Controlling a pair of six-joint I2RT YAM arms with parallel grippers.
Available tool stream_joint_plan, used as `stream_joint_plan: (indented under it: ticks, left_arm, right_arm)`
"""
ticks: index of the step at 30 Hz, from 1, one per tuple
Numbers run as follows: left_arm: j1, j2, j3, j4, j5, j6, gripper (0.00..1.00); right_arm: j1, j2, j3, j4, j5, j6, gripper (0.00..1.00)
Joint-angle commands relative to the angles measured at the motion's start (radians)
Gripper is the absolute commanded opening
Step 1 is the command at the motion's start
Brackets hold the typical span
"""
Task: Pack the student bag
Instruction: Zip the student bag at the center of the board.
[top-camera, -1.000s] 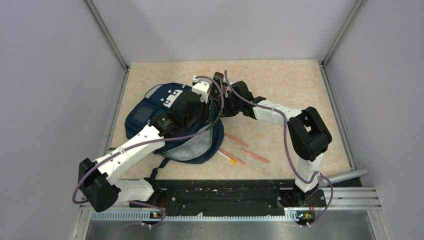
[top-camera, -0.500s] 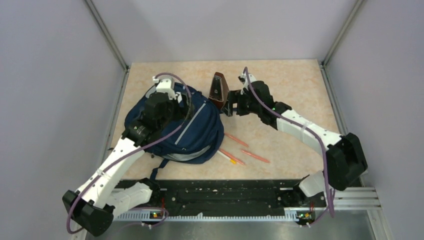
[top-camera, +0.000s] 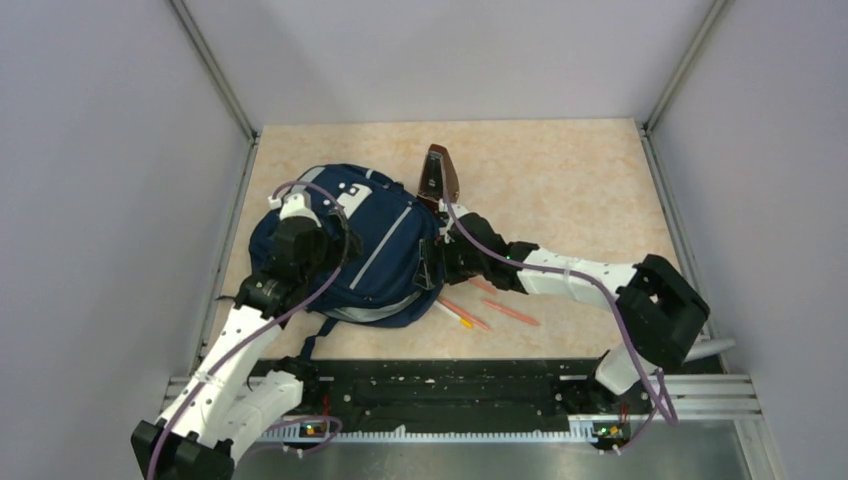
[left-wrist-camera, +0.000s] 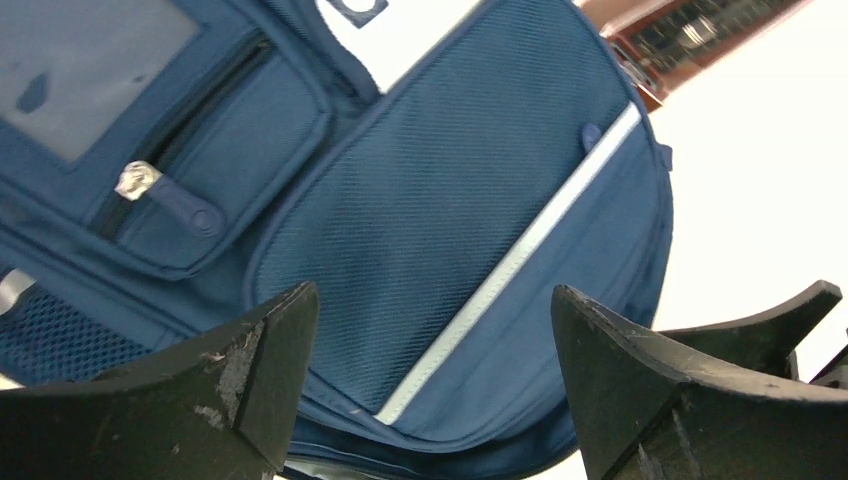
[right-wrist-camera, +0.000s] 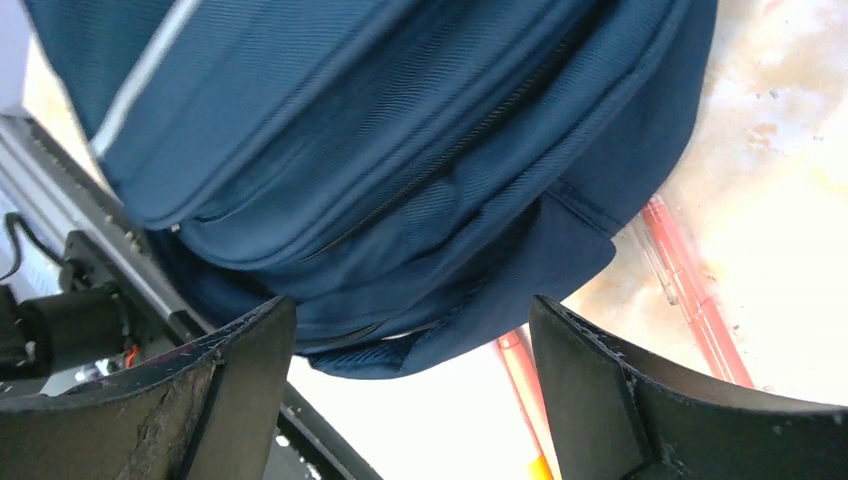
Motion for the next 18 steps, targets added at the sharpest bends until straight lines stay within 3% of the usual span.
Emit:
stream_joint_plan:
  ticks: [1, 3, 6, 10, 11, 15, 18]
  left_arm:
    - [0.069, -0.041, -0.044, 0.021, 0.010, -0.043, 0.91]
    - [0.083, -0.051, -0.050, 0.009, -0.001, -0.042, 0.91]
    - [0.088, -0.061, -0.053, -0.001, -0.020, -0.032, 0.90]
    - [0.091, -0.025, -0.037, -0.021, 0.012, -0.004, 0.87]
    - [0.091, -0.010, -0.035, -0.025, 0.024, 0.003, 0.86]
    - [0.090, 0.031, -0.045, -0.011, 0.103, 0.044, 0.84]
    - [0.089, 0.053, -0.058, 0.020, 0.237, 0.052, 0.81]
  right_arm:
    - [0.001, 0.075, 0.008, 0.082, 0.024, 0.050, 0.83]
    - [0.002, 0.116, 0.029, 0.079, 0.018, 0.048, 0.78]
    - [0.000, 0.146, 0.039, 0.130, -0.020, 0.056, 0.57]
    - [-0.026, 0.144, 0.099, 0.156, -0.006, 0.041, 0.05]
    - [-0.039, 0.144, 0.120, 0.153, 0.002, 0.036, 0.00]
    - [-0.136, 0.164, 0.195, 0.165, -0.005, 0.019, 0.00]
    - [-0.203, 0.213, 0.255, 0.179, -0.014, 0.003, 0.00]
